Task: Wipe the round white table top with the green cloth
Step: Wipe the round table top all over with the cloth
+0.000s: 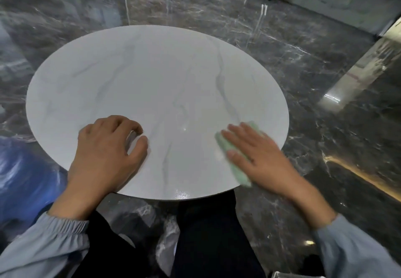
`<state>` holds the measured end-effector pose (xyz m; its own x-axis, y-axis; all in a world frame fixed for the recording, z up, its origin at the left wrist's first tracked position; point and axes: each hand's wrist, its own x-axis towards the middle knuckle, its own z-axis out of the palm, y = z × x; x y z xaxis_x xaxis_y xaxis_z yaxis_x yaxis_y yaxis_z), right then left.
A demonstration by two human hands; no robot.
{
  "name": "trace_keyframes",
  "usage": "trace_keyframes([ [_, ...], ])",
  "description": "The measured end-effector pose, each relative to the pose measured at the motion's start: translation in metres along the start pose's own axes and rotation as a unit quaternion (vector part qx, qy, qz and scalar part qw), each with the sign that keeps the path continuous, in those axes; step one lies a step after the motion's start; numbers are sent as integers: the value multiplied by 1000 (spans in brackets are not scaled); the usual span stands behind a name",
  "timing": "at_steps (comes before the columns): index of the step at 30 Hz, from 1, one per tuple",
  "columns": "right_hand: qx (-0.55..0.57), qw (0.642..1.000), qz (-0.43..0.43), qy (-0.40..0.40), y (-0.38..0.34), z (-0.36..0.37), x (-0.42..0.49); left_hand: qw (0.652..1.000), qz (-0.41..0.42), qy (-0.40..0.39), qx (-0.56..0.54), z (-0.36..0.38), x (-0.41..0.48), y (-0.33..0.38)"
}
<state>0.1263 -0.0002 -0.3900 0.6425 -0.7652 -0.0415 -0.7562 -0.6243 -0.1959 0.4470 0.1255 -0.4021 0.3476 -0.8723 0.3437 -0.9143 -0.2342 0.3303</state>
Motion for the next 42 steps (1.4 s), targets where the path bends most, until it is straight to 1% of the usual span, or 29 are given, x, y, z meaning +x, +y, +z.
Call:
trace_keyframes([
  [3, 10, 995, 97, 16, 58, -14, 27, 1000, 8, 0, 5, 0, 0, -2],
  [5, 35, 989, 140, 26, 75, -26, 42, 1000, 12, 2, 4, 0, 0, -2],
  [7, 56, 986, 159, 13, 84, -29, 54, 1000, 12, 1, 2, 1, 0, -2],
  [10, 7, 984, 179, -14, 77, -24, 59, 1000, 14, 4, -3, 2, -1, -2],
  [11, -9, 985, 172, -26, 68, -21, 57, 1000, 14, 7, -5, 2, -1, -2],
  [12, -13, 988, 149, -37, 55, -17, 51, 1000, 13, 11, -6, 2, -1, -2],
  [15, -35, 997, 16, -59, -11, -5, 26, 1000, 16, 19, -9, 4, -1, -3],
  [16, -43, 996, -31, -67, -35, -2, 20, 1000, 16, 22, -11, 4, 0, -3],
  [19, -35, 986, -133, -95, -99, 9, 8, 999, 14, 27, -18, 4, 1, -6],
  [21, -28, 977, -183, -106, -129, 17, 5, 999, 7, 32, -30, 3, 0, -7],
  [24, -27, 971, -217, -100, -136, 20, 5, 998, 2, 39, -52, 3, 0, -7],
  [25, -11, 972, -211, -100, -130, 17, 8, 998, 1, 38, -58, 2, 0, -8],
  [27, 3, 982, -165, -92, -108, 9, 21, 997, -4, 38, -71, 2, 0, -10],
  [29, 10, 995, -79, -68, -70, -2, 43, 995, -12, 45, -89, 3, 0, -12],
  [31, -1, 998, 19, -53, -19, -13, 69, 993, -24, 55, -105, 2, 0, -12],
  [33, -14, 994, 108, -29, 33, -26, 89, 991, -27, 61, -117, 2, 1, -12],
  [35, -9, 984, 175, -13, 72, -34, 100, 989, -29, 65, -128, 2, 1, -12],
  [38, -12, 978, 208, 0, 102, -41, 119, 988, -37, 69, -132, 2, 1, -12],
  [41, -40, 977, 209, -26, 128, -38, 145, 985, -44, 77, -145, 2, 1, -12],
  [42, -40, 973, 224, -33, 131, -37, 154, 984, -49, 80, -149, 2, 1, -12],
])
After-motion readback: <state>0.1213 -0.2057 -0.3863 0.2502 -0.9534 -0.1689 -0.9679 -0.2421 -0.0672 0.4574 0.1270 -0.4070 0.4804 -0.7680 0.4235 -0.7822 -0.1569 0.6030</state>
